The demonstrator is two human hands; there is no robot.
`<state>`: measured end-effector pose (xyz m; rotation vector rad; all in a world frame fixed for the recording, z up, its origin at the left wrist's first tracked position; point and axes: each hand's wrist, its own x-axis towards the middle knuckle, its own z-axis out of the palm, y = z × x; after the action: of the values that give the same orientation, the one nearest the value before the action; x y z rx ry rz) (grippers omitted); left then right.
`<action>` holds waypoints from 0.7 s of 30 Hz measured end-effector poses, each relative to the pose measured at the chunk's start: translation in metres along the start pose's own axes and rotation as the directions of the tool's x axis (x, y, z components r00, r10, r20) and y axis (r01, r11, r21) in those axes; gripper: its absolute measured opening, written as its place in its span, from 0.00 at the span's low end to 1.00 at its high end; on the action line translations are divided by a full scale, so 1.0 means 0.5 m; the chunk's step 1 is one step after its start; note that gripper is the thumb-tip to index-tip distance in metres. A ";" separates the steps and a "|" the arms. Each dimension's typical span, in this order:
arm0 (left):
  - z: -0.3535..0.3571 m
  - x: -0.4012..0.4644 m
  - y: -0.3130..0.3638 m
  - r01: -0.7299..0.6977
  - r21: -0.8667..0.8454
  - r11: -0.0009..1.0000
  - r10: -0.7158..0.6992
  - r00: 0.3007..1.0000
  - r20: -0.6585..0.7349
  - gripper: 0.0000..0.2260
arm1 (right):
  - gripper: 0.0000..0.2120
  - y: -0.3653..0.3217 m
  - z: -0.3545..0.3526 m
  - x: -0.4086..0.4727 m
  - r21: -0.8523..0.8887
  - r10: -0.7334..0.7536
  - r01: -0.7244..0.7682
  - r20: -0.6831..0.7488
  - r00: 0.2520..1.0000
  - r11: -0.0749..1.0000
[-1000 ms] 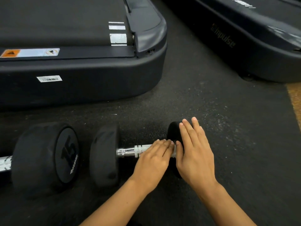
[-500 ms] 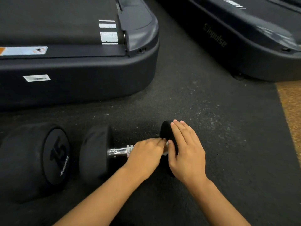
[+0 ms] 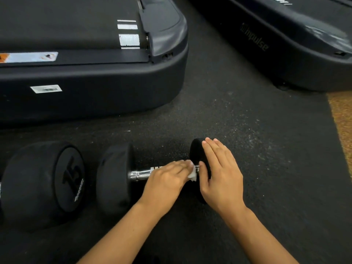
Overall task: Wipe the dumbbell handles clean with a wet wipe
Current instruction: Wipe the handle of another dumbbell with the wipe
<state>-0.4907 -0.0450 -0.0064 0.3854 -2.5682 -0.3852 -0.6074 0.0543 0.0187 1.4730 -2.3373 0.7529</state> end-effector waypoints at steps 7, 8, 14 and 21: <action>0.027 -0.013 -0.001 -0.062 0.093 0.994 0.066 0.997 -0.039 0.14 | 0.21 -0.002 0.003 0.002 -0.004 0.008 -0.008 -0.004 1.000 1.000; 0.032 -0.010 0.004 -0.031 0.081 0.996 0.035 0.999 -0.040 0.14 | 0.21 -0.002 0.003 0.002 -0.006 0.011 -0.011 -0.005 1.000 1.000; -0.019 0.088 0.034 0.346 0.154 0.926 -0.377 0.880 0.288 0.09 | 0.21 -0.004 0.004 0.007 -0.018 0.006 -0.007 -0.010 1.000 1.000; -0.040 0.099 0.042 0.300 0.256 0.919 -0.380 0.845 0.377 0.09 | 0.21 -0.001 0.003 0.013 -0.012 0.000 0.000 0.000 1.000 1.000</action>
<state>-0.5257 -0.0466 0.0392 0.9326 -2.9700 -0.3846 -0.6098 0.0483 0.0208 1.4676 -2.3380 0.7377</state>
